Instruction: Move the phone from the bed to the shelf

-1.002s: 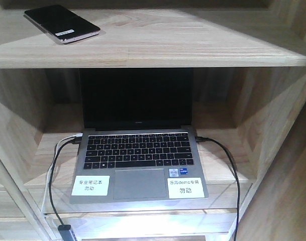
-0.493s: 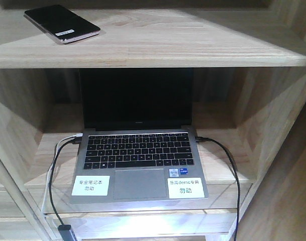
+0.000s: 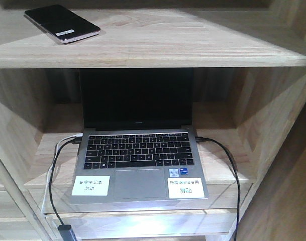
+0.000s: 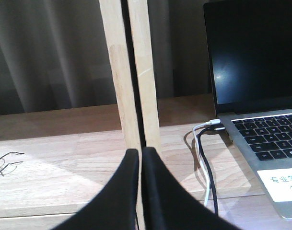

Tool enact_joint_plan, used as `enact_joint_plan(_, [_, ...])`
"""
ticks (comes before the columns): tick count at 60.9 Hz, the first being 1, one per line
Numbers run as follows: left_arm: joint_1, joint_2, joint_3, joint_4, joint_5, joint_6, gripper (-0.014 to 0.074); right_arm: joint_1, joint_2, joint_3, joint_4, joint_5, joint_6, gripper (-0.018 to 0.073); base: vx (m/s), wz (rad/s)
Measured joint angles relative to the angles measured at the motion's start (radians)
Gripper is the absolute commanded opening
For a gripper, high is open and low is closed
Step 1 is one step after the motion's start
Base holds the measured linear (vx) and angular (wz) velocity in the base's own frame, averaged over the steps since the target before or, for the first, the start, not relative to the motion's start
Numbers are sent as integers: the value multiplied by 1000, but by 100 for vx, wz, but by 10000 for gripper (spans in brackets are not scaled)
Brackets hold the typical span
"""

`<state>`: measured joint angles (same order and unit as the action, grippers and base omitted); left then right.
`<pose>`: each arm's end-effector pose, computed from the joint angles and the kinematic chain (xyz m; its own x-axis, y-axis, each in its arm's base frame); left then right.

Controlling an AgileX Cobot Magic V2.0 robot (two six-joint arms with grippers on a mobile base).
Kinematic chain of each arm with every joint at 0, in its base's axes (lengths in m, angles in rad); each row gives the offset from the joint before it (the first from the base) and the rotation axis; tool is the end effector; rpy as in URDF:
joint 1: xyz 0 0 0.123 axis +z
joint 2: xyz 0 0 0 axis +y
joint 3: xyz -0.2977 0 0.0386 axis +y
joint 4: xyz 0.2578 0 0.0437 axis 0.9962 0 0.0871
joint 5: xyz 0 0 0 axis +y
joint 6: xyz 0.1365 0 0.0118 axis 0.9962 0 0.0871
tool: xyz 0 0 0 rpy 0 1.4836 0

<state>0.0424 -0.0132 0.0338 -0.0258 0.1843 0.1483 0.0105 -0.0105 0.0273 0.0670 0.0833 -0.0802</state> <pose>0.0964 0.0034 0.1798 -0.1210 0.1176 -0.9857 -0.0230 0.9924 0.1212 0.0974 0.0018 0.1960 -0.0125 -0.0136 -0.9998 -0.0162 0.9998 -0.0134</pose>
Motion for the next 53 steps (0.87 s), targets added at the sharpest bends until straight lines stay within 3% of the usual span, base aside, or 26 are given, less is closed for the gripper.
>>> enact_joint_plan(53, [0,0,0,0,0,0,1,0,0,0,-1,0,0,-8,0,0])
